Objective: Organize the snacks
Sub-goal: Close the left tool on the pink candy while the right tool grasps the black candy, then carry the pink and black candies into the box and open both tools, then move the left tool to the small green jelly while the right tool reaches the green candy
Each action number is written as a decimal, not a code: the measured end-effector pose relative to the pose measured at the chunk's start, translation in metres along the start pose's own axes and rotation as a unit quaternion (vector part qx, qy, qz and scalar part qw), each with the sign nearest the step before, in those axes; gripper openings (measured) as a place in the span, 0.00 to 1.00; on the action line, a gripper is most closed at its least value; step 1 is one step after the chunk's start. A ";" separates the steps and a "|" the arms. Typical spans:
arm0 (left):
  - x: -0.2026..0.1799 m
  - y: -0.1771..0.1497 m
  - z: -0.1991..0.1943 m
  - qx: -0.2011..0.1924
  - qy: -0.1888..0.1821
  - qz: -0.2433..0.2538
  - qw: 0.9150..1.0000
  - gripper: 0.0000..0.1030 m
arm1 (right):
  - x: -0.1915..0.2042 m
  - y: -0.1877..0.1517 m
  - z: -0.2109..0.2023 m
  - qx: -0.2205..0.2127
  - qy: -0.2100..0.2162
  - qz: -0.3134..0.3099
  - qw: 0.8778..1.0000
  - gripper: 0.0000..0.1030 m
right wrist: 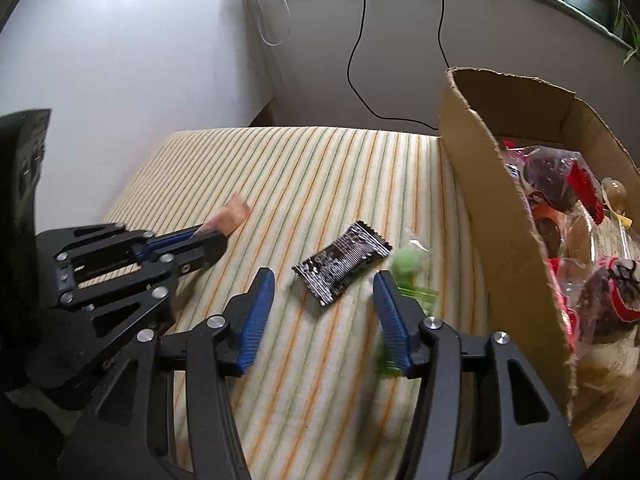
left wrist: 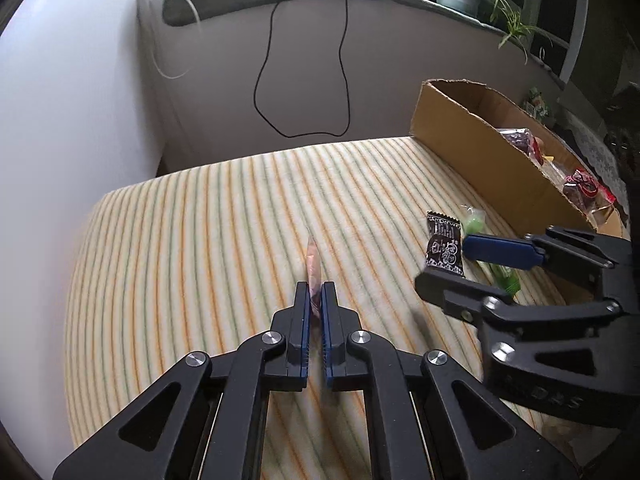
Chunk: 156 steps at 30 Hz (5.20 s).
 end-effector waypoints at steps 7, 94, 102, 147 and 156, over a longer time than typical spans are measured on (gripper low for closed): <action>0.009 -0.006 -0.007 -0.008 0.001 -0.014 1.000 0.04 | 0.013 0.013 0.017 0.001 -0.031 -0.010 0.999 0.57; -0.177 0.141 0.033 -0.034 -0.035 0.027 0.998 0.25 | -0.232 0.024 -0.105 -0.086 0.018 0.022 0.996 0.26; -0.179 0.141 0.024 -0.041 -0.034 0.034 0.998 0.34 | -0.228 0.023 -0.112 -0.092 0.005 0.015 0.996 0.67; -0.126 0.024 0.028 0.074 -0.023 0.023 0.997 0.10 | -0.234 -0.020 -0.161 -0.110 0.021 0.056 0.992 0.76; -0.102 -0.032 -0.012 0.050 0.011 0.010 0.999 0.10 | -0.177 -0.034 -0.174 -0.105 0.088 -0.004 0.991 0.76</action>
Point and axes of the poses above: each gripper's, at about its wrist camera, not at the fingertips, and z roughly the way its jaws point, x to its left, y to its top, the point moved 2 cm from there along z, roughly the way its jaws point
